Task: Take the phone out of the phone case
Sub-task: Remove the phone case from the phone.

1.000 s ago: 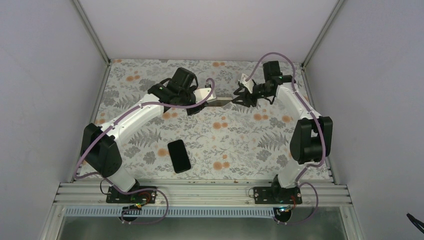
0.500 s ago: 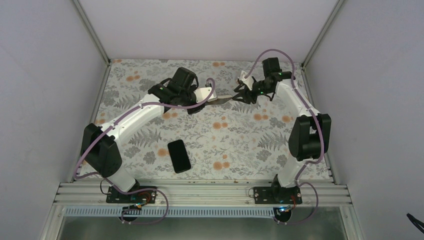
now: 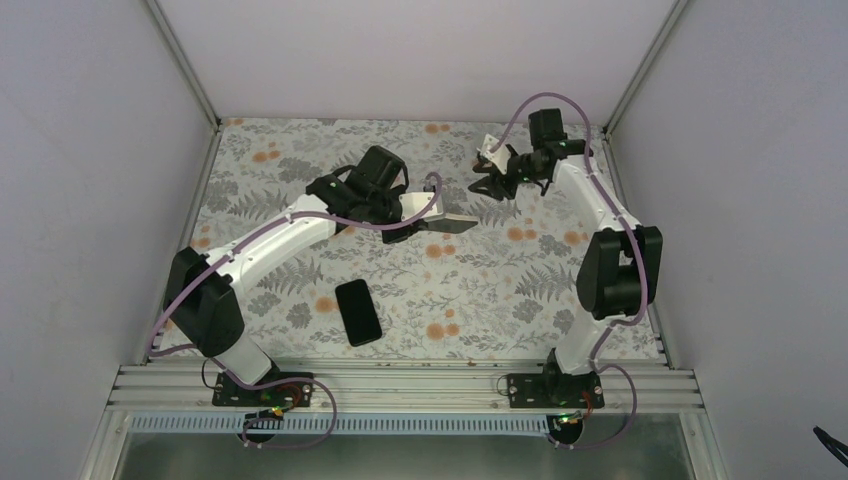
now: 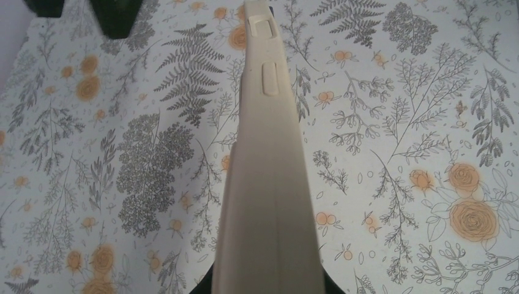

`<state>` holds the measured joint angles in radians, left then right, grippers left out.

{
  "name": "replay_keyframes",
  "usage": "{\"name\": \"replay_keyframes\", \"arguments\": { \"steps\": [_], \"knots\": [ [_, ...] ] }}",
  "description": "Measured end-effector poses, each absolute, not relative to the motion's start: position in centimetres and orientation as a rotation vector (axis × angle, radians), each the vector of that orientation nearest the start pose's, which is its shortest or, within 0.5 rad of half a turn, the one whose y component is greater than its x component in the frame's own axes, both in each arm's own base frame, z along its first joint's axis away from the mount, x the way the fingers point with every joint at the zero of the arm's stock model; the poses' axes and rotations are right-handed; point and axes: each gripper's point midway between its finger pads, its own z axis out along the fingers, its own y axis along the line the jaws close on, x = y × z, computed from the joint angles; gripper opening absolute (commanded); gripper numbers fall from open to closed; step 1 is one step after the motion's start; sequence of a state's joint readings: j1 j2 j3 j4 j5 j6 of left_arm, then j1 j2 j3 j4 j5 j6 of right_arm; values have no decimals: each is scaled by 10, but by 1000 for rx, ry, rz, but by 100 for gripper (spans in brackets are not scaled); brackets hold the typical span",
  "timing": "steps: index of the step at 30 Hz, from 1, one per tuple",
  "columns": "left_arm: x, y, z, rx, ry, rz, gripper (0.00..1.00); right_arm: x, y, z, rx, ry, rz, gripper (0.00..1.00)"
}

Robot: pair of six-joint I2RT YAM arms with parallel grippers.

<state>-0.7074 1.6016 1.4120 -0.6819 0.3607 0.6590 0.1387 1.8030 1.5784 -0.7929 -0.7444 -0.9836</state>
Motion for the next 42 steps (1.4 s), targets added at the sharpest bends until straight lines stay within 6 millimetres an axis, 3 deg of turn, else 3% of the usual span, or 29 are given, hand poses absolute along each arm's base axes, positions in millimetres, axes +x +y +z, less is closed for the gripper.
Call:
{"name": "replay_keyframes", "arguments": {
  "steps": [5,9,13,17,42],
  "knots": [
    [290,-323,203,1648,1788,-439,2,384,163,193,-1459,1841,551,63],
    [290,-323,202,1648,1791,-434,2,348,155,208,-1480,1820,517,64],
    [291,-323,202,1647,1791,-431,2,333,154,213,-1494,1801,512,64],
    [291,-322,202,1646,1791,-429,2,324,153,194,-1497,1847,554,62],
    [291,-323,202,1646,1791,-429,2,338,158,178,-1478,1853,589,57]
  ]
}}
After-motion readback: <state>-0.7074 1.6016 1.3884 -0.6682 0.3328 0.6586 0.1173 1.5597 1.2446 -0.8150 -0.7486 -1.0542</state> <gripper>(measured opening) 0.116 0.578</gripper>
